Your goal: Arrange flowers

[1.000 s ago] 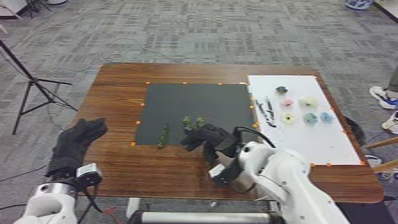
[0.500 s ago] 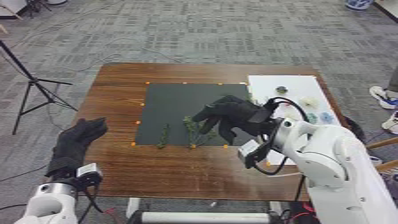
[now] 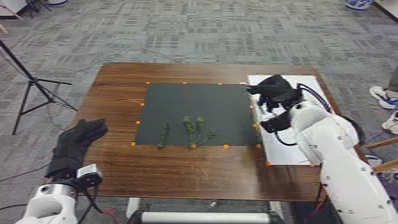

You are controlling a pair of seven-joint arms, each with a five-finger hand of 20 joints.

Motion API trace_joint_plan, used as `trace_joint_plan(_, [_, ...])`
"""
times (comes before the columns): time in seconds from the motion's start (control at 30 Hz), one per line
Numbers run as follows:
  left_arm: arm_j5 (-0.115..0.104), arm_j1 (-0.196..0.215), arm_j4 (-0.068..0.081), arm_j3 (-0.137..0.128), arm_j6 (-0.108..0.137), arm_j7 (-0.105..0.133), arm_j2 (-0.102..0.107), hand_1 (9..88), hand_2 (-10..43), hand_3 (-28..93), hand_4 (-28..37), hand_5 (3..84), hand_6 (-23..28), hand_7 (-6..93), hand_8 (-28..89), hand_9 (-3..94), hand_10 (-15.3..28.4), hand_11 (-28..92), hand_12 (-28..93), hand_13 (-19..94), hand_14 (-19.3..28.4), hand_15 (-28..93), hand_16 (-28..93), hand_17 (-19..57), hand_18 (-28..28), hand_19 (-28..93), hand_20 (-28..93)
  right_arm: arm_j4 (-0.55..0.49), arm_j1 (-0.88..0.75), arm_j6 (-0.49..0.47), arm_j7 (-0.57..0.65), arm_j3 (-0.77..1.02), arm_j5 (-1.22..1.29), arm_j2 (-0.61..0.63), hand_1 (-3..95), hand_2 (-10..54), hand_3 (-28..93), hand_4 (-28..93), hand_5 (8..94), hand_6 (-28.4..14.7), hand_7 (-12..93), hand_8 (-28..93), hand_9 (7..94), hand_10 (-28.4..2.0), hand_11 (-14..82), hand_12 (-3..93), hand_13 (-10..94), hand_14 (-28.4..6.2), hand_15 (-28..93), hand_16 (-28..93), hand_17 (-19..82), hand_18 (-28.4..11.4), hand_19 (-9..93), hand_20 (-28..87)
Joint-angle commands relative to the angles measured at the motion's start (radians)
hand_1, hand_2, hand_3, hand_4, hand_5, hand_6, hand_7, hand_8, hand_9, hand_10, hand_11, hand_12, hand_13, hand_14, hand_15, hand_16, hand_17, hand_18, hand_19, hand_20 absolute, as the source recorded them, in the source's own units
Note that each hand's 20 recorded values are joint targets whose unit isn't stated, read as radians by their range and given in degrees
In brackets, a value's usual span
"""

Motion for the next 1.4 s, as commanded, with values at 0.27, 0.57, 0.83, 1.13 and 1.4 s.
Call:
trace_joint_plan(0.27, [0.001,0.004,-0.016,-0.005,-0.015,-0.020,0.005,21.6,11.9,68,-28.3,51.9,4.1,16.6,-6,48.8,14.1,22,13,37,17.4,21,-1,4.1,8.8,6,13,0.031,0.052,-0.196,-0.015,-0.099,-0.748,0.069,29.1,-9.5,56,-17,62.7,-9.6,17,-2,72.5,-16.1,37.3,33.2,92,-3.0,55,35,62,-14.5,93,56])
trace_joint_plan(0.57, [0.002,-0.008,-0.012,0.004,-0.012,-0.020,0.006,21.6,11.8,68,-28.3,51.9,4.1,16.7,-6,48.8,14.3,22,13,37,17.5,21,-1,4.1,8.8,6,13,0.057,0.069,-0.113,-0.018,-0.120,-0.783,0.071,30.7,-9.5,57,-17,60.4,-8.5,23,-2,72.4,-15.4,38.4,33.3,93,-2.5,56,34,63,-14.1,93,56])
trace_joint_plan(0.83, [0.001,-0.009,-0.012,0.005,-0.017,-0.019,0.002,21.8,11.8,68,-28.3,51.8,4.0,16.6,-6,48.7,14.3,22,13,37,17.4,21,-1,4.1,8.8,6,13,0.074,0.063,-0.136,-0.011,-0.135,-0.771,0.049,30.1,-9.5,58,-17,60.9,-8.2,25,-3,73.4,-15.2,38.9,33.0,93,-2.5,56,34,64,-14.0,93,56])
trace_joint_plan(1.13, [0.000,-0.003,-0.014,0.005,-0.026,-0.012,-0.002,21.8,11.8,68,-28.3,51.9,4.0,16.7,-6,48.8,14.3,22,13,37,17.5,21,-1,4.0,8.8,6,13,0.146,0.070,-0.191,-0.016,-0.148,-0.823,0.024,29.4,-9.5,57,-17,62.4,-8.1,25,-3,74.9,-15.2,38.8,32.9,93,-2.5,55,35,64,-14.2,93,57])
trace_joint_plan(1.4, [-0.002,0.000,-0.016,0.006,-0.030,-0.011,-0.007,21.8,11.8,68,-28.3,51.8,4.0,16.6,-6,48.7,14.3,22,13,37,17.5,21,-1,4.1,8.8,6,13,0.173,0.063,-0.183,-0.017,-0.164,-0.844,0.014,29.5,-9.5,57,-17,63.3,-8.0,25,-3,76.0,-15.2,39.5,32.8,94,-2.2,56,34,65,-13.7,93,57])
